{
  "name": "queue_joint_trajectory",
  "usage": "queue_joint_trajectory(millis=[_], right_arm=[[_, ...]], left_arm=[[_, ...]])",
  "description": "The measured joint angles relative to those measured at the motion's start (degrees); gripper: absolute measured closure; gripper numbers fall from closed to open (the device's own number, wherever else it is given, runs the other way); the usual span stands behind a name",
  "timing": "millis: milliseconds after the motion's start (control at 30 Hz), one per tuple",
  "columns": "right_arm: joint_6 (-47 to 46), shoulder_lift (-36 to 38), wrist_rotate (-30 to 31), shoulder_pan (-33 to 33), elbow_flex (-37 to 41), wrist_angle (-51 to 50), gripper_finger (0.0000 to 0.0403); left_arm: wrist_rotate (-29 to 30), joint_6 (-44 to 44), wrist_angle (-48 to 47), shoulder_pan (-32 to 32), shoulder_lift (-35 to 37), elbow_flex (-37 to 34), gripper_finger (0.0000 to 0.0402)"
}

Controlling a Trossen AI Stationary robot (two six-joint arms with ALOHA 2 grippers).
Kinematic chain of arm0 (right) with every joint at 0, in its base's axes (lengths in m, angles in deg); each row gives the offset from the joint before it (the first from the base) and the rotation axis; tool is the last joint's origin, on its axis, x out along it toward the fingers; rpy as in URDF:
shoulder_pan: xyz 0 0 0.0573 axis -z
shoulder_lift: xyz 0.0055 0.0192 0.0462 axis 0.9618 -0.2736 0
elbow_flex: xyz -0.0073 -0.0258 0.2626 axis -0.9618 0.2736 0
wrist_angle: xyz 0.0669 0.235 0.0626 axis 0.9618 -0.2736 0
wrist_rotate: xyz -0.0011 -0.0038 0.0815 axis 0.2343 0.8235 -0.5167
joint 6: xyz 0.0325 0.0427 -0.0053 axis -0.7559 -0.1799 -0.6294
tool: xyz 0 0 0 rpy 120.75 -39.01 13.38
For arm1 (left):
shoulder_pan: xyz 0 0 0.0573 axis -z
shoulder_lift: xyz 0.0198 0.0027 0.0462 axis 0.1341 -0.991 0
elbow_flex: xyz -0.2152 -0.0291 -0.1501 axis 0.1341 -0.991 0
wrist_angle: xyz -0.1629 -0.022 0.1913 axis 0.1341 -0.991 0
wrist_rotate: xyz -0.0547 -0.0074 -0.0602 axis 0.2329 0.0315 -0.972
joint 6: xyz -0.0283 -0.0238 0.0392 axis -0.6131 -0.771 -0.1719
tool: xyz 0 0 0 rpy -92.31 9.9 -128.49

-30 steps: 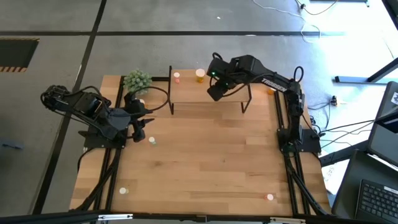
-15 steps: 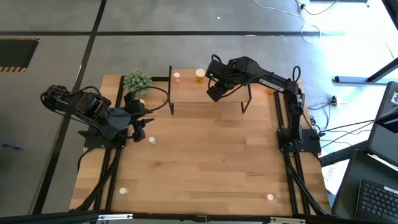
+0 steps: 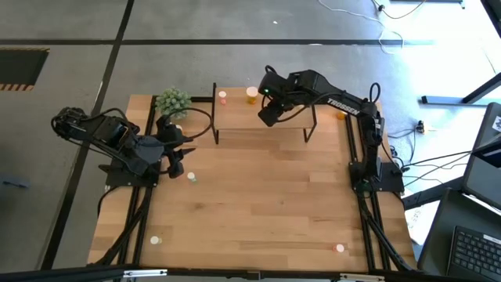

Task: Pick and place medicine bottles onto shelf by color
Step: Put the bottom blue medicine bottle on the shelf

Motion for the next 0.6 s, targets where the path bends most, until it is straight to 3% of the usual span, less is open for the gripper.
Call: queue_joint_trajectory(millis=[600], right_arm=[[-0.4,-0.2,2.9,1.2,0.4,0.1,0.0284]], left_arm=[[-0.1,-0.3,0.0,0.0,0.0,0.0,0.0273]])
